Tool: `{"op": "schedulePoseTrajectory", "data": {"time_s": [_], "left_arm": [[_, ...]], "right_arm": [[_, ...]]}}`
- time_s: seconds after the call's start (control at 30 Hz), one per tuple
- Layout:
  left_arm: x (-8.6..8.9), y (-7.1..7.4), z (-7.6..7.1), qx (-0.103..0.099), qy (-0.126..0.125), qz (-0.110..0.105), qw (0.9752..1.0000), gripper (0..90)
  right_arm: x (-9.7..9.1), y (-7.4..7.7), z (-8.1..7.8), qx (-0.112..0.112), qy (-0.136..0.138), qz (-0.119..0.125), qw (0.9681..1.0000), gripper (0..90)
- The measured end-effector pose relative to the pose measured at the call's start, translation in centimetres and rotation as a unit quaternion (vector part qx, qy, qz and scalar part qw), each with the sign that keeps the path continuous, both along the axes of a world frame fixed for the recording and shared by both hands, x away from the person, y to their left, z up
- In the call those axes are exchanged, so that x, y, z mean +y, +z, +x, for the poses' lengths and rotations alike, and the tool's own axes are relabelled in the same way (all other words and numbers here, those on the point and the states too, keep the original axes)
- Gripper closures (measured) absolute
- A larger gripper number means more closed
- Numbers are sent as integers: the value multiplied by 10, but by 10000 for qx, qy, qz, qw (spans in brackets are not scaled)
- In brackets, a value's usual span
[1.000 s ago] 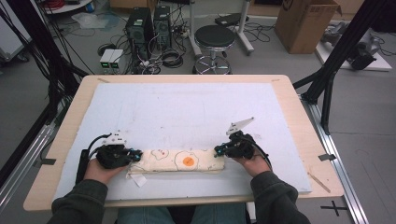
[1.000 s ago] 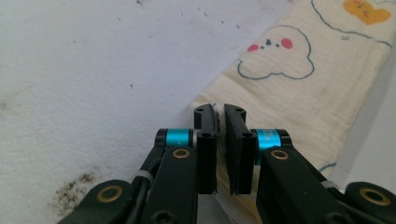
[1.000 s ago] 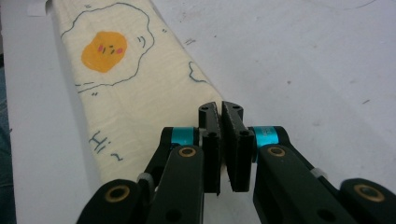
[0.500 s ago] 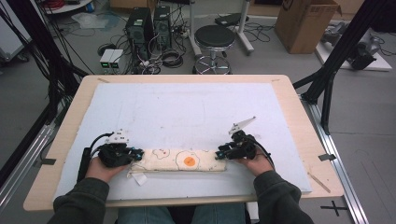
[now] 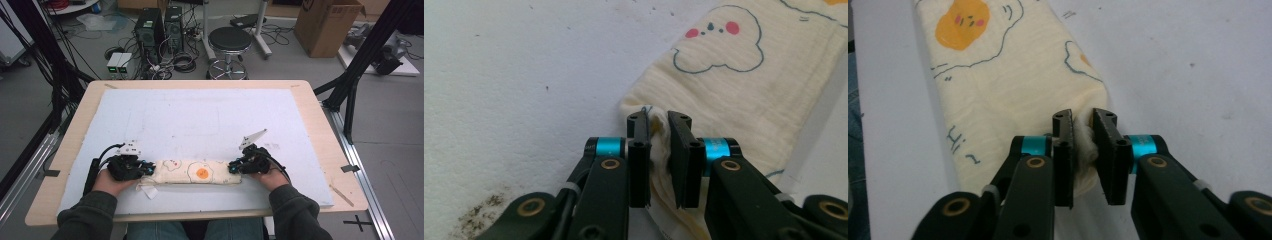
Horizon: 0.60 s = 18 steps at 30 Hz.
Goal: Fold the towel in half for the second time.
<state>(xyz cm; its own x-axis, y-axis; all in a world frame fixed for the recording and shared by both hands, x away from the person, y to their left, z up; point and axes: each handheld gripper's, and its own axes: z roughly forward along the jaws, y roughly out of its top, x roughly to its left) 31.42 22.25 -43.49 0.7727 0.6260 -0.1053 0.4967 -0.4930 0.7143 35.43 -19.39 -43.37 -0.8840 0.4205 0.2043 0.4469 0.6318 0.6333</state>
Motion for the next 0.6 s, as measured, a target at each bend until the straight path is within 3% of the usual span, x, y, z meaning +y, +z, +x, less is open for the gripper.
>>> {"op": "schedulePoseTrajectory", "data": {"time_s": [0.13,0.27,0.6], "left_arm": [[1,2,-1,-117,34,-43,9999,832],[0,7,1,-207,132,-198,9995,834],[-11,18,22,-444,355,-282,9980,834]], "right_arm": [[-3,2,1,-30,53,36,10000,839],[-9,8,2,-149,-64,94,9998,838],[-18,37,19,-539,-270,-47,9982,837]]}}
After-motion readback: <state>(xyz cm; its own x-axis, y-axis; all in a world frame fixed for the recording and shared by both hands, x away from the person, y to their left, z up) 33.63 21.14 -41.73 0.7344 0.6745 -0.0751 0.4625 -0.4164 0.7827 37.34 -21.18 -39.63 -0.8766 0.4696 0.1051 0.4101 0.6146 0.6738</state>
